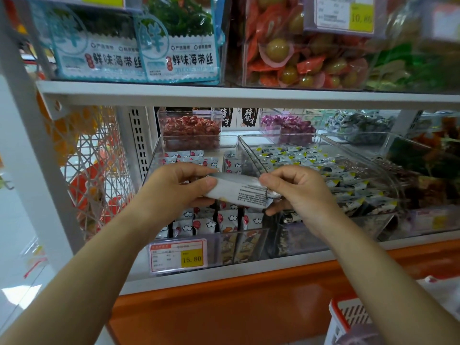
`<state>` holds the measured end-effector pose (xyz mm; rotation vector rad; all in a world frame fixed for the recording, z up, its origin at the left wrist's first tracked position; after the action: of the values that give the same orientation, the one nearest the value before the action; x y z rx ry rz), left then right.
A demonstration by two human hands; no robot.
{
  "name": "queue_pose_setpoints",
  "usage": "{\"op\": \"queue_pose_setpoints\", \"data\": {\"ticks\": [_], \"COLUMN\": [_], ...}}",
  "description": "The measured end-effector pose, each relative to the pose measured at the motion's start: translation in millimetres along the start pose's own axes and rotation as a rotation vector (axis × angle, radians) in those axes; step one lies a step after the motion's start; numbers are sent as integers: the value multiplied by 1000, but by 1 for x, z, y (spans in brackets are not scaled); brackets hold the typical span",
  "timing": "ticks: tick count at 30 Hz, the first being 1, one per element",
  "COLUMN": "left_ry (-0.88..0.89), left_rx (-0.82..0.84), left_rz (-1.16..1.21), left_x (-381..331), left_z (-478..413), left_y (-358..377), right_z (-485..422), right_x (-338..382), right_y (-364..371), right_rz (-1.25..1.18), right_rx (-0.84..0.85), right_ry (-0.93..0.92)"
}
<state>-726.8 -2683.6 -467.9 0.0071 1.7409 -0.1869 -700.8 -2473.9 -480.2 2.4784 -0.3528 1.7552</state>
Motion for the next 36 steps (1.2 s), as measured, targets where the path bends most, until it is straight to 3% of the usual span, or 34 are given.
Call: {"op": "queue_pose_setpoints", "data": {"ticks": [5, 9, 15, 18, 22, 28, 31, 36], "left_ry": [-90, -100, 290, 333, 292, 179, 150, 61], "left_rx": [-113, -127, -276, -264, -220, -135, -83, -106], "left_rz": [122, 140, -636, -821, -1010, -1014, -1089, -979], "left_x": [5, 6, 12, 16, 30, 38, 41, 44], "left_z": [-7, -17, -69, -103, -139, -162, -166, -167], "left_y": [-1, 4, 3, 8, 19, 25, 27, 25], "right_z": [3, -3, -50, -77, -104, -131, -144, -160], "right_x": [0, 2, 4, 0, -10, -17, -16, -14], "right_y": [6, 13, 11, 16, 29, 42, 50, 65], "right_rz": [97, 257, 220, 337, 463, 663, 742, 826], "right_rx": [101, 0, -307, -348, -259, -178, -106, -52], "right_ry": [-59, -197, -189, -232, -278, -416, -410, -388]}}
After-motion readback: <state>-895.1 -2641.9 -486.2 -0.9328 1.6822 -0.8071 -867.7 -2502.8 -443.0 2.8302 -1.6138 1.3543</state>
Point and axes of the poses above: each hand's wrist, its own z-axis away from the middle knuckle, its own y-axis out of the palm, x = y × z, the point moved 1 cm from there along -z, towards the middle knuckle, and after that the axes turned 9 degrees about -x, right-handed, at the moved point
